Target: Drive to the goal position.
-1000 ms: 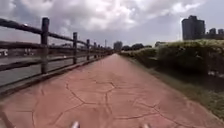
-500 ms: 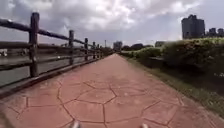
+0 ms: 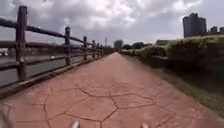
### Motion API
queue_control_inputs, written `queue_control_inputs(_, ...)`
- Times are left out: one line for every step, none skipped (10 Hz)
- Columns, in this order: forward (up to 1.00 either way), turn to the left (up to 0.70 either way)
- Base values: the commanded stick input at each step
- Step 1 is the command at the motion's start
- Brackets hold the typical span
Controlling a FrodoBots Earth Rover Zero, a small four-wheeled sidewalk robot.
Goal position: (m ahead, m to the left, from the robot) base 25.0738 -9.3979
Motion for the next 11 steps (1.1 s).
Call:
queue_control_inputs(0.70,0.00)
queue_control_inputs(0.70,0.00)
queue_control_inputs(0.66,0.00)
queue_control_inputs(0.62,0.00)
queue_control_inputs(0.61,0.00)
queue_control_inputs(0.61,0.00)
queue_control_inputs(0.62,0.00)
queue_control_inputs(0.66,0.00)
queue_control_inputs(0.69,0.00)
queue_control_inputs(0.70,0.00)
queue_control_inputs(0.70,0.00)
